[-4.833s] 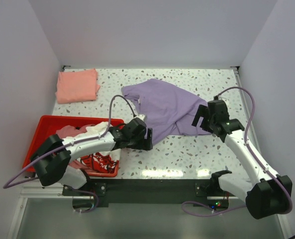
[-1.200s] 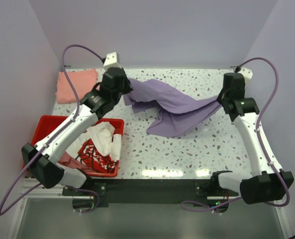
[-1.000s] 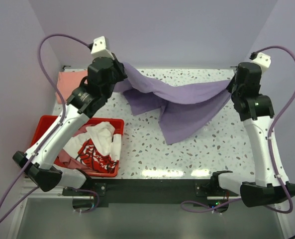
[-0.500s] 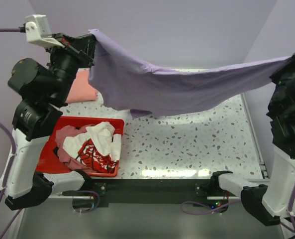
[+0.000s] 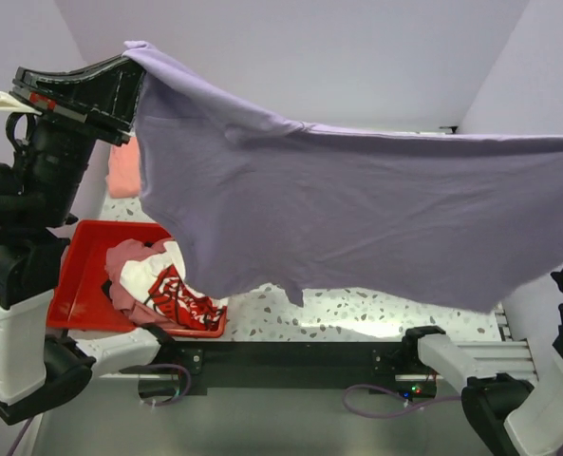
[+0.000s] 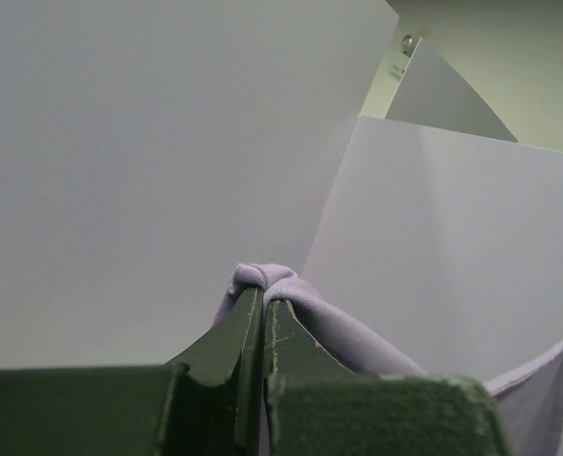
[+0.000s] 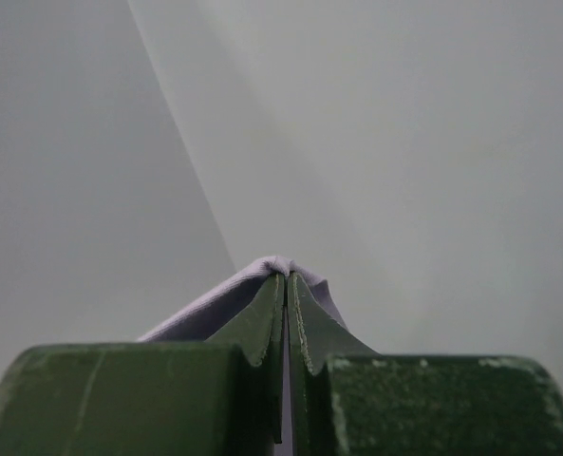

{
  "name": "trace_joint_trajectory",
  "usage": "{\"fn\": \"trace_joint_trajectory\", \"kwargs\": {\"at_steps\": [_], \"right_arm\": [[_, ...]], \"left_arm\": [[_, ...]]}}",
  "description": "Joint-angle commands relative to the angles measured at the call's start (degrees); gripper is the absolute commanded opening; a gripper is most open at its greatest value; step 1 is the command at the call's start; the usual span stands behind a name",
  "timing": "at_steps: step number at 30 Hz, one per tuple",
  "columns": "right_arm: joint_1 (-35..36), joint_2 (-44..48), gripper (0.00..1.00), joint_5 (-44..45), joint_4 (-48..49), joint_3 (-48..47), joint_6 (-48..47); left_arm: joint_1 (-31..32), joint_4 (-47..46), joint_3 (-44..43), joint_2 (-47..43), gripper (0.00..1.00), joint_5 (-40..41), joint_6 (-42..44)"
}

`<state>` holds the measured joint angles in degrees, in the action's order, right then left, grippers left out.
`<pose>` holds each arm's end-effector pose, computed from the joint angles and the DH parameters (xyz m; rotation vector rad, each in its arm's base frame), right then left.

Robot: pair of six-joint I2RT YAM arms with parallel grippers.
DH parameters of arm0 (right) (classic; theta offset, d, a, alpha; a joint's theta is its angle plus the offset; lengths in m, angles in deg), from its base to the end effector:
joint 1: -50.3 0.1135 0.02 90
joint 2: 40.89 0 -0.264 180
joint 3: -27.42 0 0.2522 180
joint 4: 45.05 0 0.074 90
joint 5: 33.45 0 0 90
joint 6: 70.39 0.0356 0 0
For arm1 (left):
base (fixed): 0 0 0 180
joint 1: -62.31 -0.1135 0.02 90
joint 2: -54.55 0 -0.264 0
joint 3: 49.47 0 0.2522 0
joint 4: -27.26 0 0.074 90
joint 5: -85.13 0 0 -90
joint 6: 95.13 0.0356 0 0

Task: Fold and stack the t-shirts
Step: Flatten the tshirt out

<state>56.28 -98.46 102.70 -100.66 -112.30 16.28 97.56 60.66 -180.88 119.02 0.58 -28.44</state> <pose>0.0038 -0.0254 0.6302 0.6315 1.0977 -0.4051 0.0805 -0.0528 0.6442 0.0162 1.0254 -0.8882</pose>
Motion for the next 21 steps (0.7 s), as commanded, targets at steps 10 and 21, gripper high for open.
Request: {"fn": "trace_joint_trajectory", "kwargs": {"at_steps": [10, 21], "right_arm": [[-0.09, -8.08, 0.0, 6.49, 13.71, 23.72, -4.49], [-3.08, -38.71, 0.14, -0.28, 14.71, 36.14, 11.32]], "left_arm": [[-0.53, -8.74, 6.11, 18.83, 0.0, 27.75, 6.52], [-8.17, 0.31, -16.2, 68.81, 0.17, 26.1, 4.32]]}}
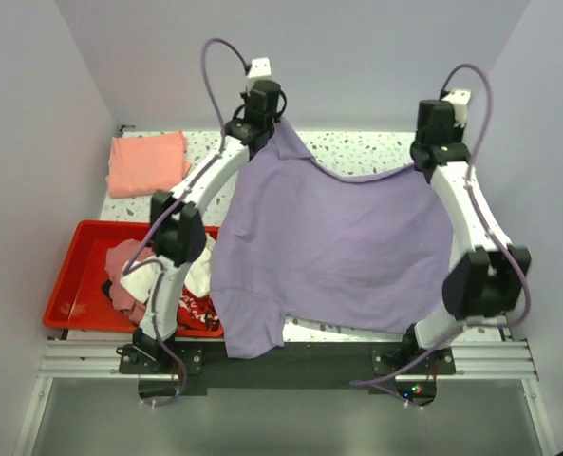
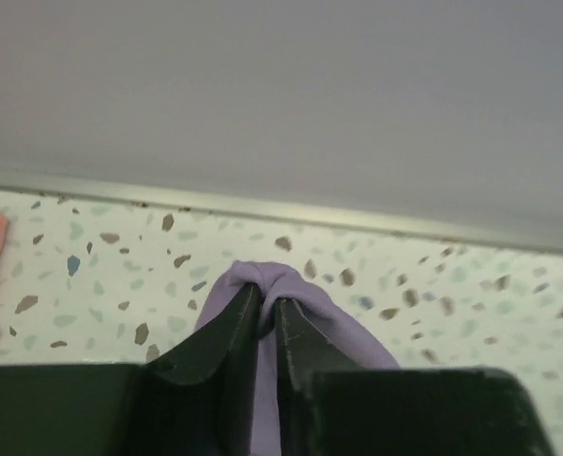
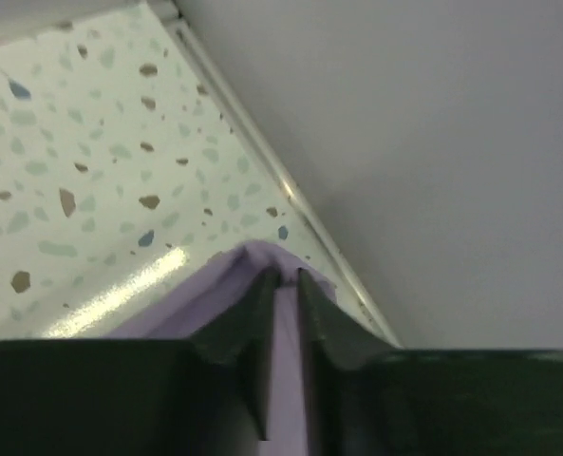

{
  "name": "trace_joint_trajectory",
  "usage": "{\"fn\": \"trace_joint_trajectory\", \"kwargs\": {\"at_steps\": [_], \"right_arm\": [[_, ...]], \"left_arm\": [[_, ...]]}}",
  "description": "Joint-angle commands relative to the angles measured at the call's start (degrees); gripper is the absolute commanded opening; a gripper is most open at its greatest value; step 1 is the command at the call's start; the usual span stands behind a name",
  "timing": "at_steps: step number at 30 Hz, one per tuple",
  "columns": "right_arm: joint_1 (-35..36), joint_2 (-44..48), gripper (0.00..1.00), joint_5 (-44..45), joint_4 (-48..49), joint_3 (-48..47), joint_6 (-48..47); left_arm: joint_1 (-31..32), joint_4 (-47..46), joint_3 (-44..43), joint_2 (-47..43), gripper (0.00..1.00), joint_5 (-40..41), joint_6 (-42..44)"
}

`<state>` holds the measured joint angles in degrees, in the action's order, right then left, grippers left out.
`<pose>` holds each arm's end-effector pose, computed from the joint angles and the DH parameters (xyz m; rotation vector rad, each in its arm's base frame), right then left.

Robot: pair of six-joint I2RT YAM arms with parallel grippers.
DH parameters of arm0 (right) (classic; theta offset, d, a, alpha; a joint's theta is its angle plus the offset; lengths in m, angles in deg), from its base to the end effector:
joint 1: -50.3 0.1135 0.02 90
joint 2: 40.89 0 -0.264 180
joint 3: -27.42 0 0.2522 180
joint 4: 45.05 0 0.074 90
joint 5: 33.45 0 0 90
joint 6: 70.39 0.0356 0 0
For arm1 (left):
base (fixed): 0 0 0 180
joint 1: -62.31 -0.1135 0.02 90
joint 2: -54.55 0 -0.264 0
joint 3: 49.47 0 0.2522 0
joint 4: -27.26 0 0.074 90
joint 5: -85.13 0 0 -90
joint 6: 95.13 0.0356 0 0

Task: Fold and stack the t-shirts
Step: Flatten the tshirt out

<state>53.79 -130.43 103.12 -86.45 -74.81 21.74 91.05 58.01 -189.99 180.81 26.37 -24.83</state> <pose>0.3512 -0.0045 0.3856 0.4678 1.9301 -0.7713 0.4654 -0.2342 0.3589 -0.2301 1.8023 -0.0915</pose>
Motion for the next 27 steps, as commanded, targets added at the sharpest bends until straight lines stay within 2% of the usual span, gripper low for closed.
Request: {"fn": "trace_joint_trajectory", "kwargs": {"at_steps": [1, 2, 3, 4, 6, 9, 16, 20, 22, 27], "right_arm": [[-0.59, -9.49, 0.28, -0.08, 0.22, -2.32, 5.95], [-0.59, -11.95, 0.46, 0.71, -0.31, -3.46, 5.52], [-0.59, -16.68, 0.77, 2.46, -2.75, -6.43, 5.78], [-0.5, -18.46, 0.85, 3.35, -4.77, -8.37, 6.39], [-0.58, -20.58, 0.91, 4.14, -7.25, -11.19, 7.36], [-0.5, -19.63, 0.99, 0.65, -6.64, -10.07, 7.62], [-0.41, -10.76, 0.99, -9.29, -7.42, -3.3, 10.61], [-0.5, -3.39, 0.99, -19.98, -7.69, 3.64, 12.63], [-0.41, -1.61, 0.99, -23.0, -7.26, 7.94, 12.81], [-0.32, 0.07, 0.99, -28.98, -5.23, 15.95, 13.43]], "left_arm": [[-1.66, 2.61, -7.88, 8.64, 0.34, -0.04, 1.15], [-1.66, 1.47, -7.11, 9.35, 0.49, -0.22, 2.64], [-1.75, -0.97, -5.97, 9.36, 0.67, -0.22, 3.0], [-1.75, -2.22, -4.74, 8.92, 0.99, -0.05, 3.35], [-1.75, -5.64, -0.61, 6.82, 1.0, 0.39, 4.41], [-1.75, -5.66, 1.77, 4.8, 1.0, 1.01, 4.85], [-1.66, -1.97, 10.98, -2.15, 1.0, -3.55, 1.08], [-0.87, 0.05, 18.46, -8.29, 1.0, -7.85, -2.61], [-0.26, 0.14, 23.11, -10.06, 1.0, -10.5, -2.8], [3.61, 2.51, 28.76, -11.56, 1.0, -10.68, -4.72]]}}
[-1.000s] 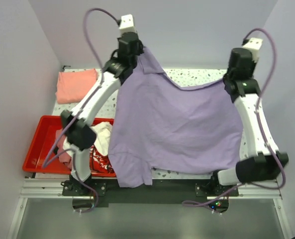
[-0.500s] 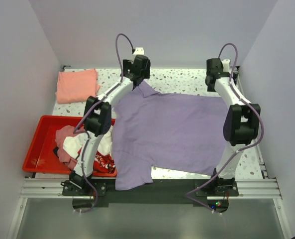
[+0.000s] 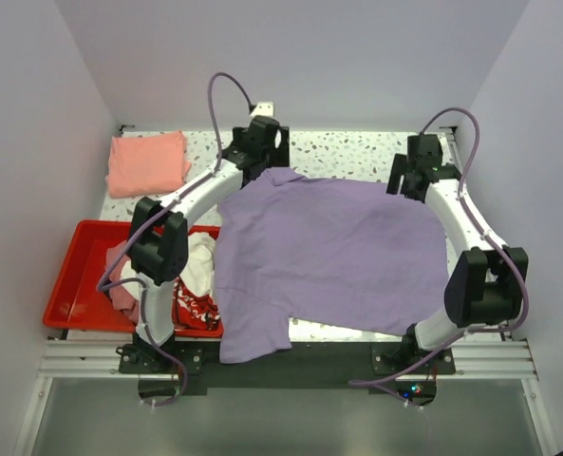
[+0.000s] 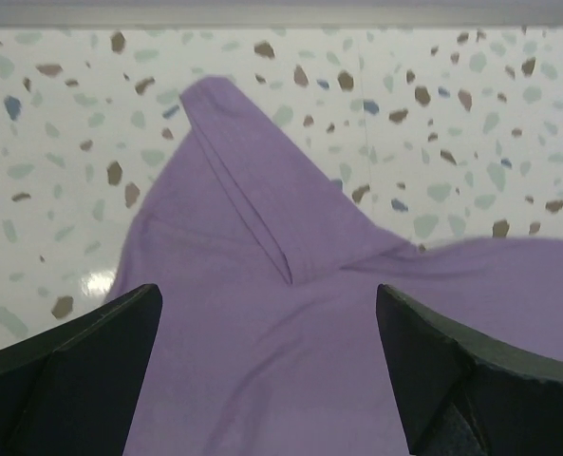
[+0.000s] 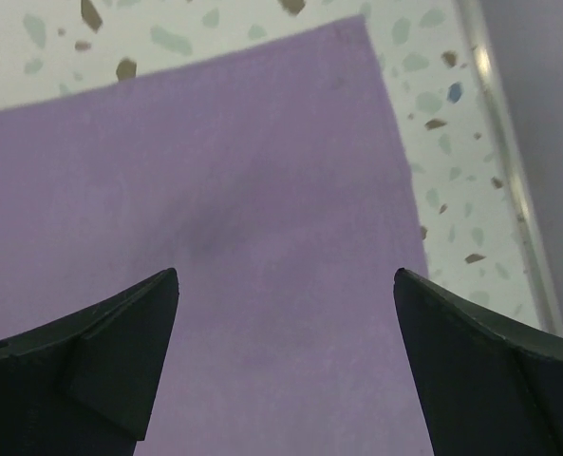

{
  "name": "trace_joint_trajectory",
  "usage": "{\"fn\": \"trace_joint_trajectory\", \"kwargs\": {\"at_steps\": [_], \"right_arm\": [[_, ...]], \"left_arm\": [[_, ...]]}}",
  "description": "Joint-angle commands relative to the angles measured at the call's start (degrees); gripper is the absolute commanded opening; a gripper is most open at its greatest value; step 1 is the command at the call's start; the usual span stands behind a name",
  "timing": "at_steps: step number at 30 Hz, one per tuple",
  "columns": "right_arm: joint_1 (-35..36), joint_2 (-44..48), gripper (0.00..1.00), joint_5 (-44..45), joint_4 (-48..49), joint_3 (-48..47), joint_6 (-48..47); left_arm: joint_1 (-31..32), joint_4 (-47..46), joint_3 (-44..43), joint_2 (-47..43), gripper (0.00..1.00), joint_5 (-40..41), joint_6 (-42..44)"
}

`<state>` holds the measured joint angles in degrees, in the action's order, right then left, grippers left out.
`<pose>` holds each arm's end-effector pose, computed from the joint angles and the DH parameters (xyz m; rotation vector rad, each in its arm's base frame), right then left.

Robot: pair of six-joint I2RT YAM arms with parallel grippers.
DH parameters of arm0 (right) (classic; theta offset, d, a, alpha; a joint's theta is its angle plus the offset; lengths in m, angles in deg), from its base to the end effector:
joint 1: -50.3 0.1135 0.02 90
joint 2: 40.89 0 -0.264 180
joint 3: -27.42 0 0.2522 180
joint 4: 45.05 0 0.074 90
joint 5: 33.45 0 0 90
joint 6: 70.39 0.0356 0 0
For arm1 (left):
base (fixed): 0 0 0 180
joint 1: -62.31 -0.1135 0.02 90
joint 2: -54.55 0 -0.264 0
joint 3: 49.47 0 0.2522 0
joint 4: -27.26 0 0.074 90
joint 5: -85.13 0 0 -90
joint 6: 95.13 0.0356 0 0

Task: Fold and stack the t-shirts
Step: Flatten the tshirt out

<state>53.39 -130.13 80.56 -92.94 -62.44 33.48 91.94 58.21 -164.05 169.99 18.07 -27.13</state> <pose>0.3412 0.0039 0.3020 0.4109 2.2965 -0.3549 0.4209 -0.2234 0.2918 -0.0953 2.0778 -0.1233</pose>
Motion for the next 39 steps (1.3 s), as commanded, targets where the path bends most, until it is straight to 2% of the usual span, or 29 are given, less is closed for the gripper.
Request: {"fn": "trace_joint_trajectory", "kwargs": {"at_steps": [1, 6, 9, 17, 19, 21, 26, 31, 39], "right_arm": [[0.07, -0.76, 0.99, -6.61, 1.35, 4.02, 2.3], [0.07, -6.38, 0.99, -7.75, 1.35, 3.33, 3.01], [0.07, -10.08, 0.99, -6.7, 0.64, 1.74, 3.45], [0.16, -14.04, 0.99, -5.38, 1.26, 1.56, 3.54], [0.07, -14.3, 0.99, -4.94, 1.17, 1.56, 3.45], [0.07, -14.57, 0.99, -4.85, 1.08, 1.56, 3.36], [0.07, -15.88, 0.99, -4.59, 0.91, 1.21, 3.09], [0.07, -16.15, 0.99, -4.41, 0.64, 1.21, 3.09], [0.07, -16.06, 0.99, -3.88, 0.64, 0.95, 3.01]], "left_arm": [[3.06, 3.1, 3.69, -0.39, 1.0, -2.55, -3.13], [4.21, 4.34, 6.42, 2.68, 1.0, -5.17, -6.47], [4.21, 6.01, 4.32, 5.32, 1.0, -4.57, -7.44], [2.2, 2.67, 0.89, 11.02, 1.0, -4.57, -9.45], [0.88, 4.42, -1.92, 13.31, 0.96, -4.31, -11.47], [0.17, 4.52, -3.07, 14.02, 0.84, -3.78, -12.54], [-1.24, 1.97, -6.92, 17.01, 0.67, -6.49, -12.02], [-1.33, 2.24, -9.22, 20.09, 0.61, -7.47, -11.49], [-1.5, 1.8, -10.98, 22.11, 0.42, -9.14, -11.75]]}}
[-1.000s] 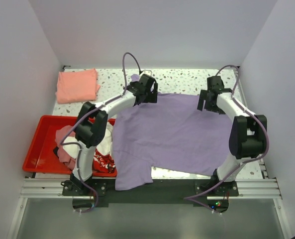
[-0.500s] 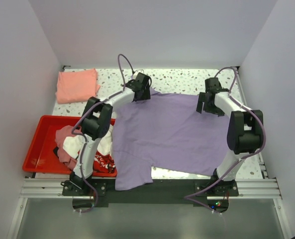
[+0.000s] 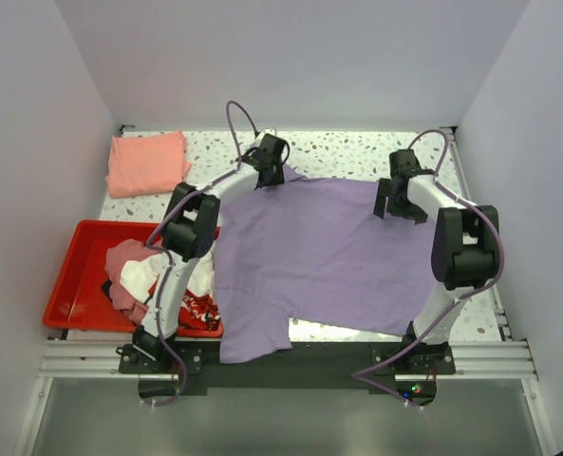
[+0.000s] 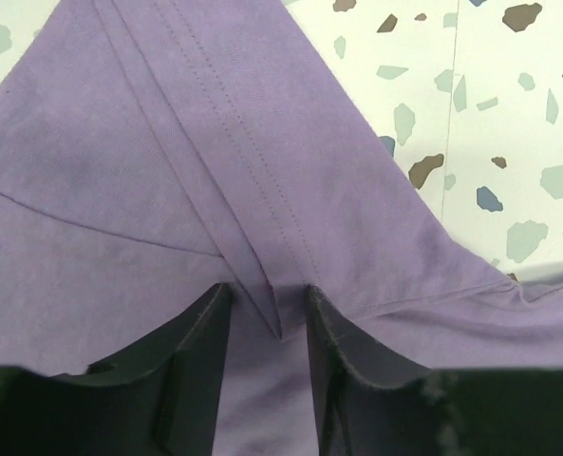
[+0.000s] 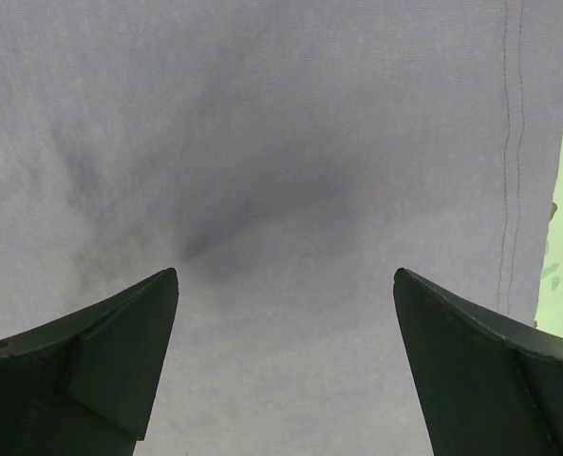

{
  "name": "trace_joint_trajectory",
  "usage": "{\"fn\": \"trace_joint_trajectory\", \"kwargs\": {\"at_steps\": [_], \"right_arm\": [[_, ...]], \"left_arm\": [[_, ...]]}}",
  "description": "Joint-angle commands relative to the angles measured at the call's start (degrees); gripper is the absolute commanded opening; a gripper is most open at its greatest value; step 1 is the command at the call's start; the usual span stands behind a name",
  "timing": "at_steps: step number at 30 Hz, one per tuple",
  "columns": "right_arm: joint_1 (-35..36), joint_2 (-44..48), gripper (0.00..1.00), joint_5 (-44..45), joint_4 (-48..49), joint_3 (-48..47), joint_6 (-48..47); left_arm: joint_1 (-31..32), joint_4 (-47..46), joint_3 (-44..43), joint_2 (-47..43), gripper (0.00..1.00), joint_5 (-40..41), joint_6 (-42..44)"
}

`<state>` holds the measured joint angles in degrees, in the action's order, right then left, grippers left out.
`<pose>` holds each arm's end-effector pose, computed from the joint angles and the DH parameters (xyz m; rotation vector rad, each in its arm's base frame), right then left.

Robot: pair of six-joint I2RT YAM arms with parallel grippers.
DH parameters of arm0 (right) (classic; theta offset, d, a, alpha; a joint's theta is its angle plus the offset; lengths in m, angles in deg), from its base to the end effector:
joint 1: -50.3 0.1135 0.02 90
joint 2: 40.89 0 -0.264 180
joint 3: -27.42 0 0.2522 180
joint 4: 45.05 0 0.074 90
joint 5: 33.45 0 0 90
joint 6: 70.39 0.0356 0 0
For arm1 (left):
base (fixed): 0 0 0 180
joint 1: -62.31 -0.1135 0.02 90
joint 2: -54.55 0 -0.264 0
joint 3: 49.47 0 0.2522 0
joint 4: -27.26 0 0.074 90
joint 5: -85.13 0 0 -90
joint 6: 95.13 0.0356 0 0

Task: Fold and stack the t-shirts
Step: Flatten the tshirt out

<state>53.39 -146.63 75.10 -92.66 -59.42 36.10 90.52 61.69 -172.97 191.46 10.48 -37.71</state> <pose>0.3732 0.0088 0.1871 0.4009 2.6369 -0.3347 0.4722 -0.2426 0.1551 -0.2136 2.3655 -0.1869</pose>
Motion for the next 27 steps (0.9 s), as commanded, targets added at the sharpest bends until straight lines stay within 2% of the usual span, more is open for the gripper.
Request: {"fn": "trace_joint_trajectory", "kwargs": {"at_steps": [1, 11, 15, 22, 27], "right_arm": [[0.07, 0.35, 0.99, 1.67, 0.36, -2.07, 0.38], [0.07, -0.53, 0.99, 2.2, 0.18, -2.59, 0.21], [0.07, -0.53, 0.99, 2.37, 0.1, -2.77, 0.12], [0.07, 0.35, 0.99, 2.2, 0.62, -2.42, 0.21], [0.07, 0.18, 0.99, 2.55, 0.53, -2.42, 0.03]], "left_arm": [[-0.08, -2.03, -1.98, 0.73, 0.38, -1.73, -1.26], [-0.17, -3.53, -4.6, 1.88, 0.17, -1.12, -1.0], [-0.52, -3.35, -6.72, 3.72, 0.0, -1.99, -0.82], [-0.52, -12.21, -3.91, 0.65, 0.0, -3.23, 1.29], [-0.52, -11.18, -8.03, 2.75, 0.0, -1.38, 2.25]]}}
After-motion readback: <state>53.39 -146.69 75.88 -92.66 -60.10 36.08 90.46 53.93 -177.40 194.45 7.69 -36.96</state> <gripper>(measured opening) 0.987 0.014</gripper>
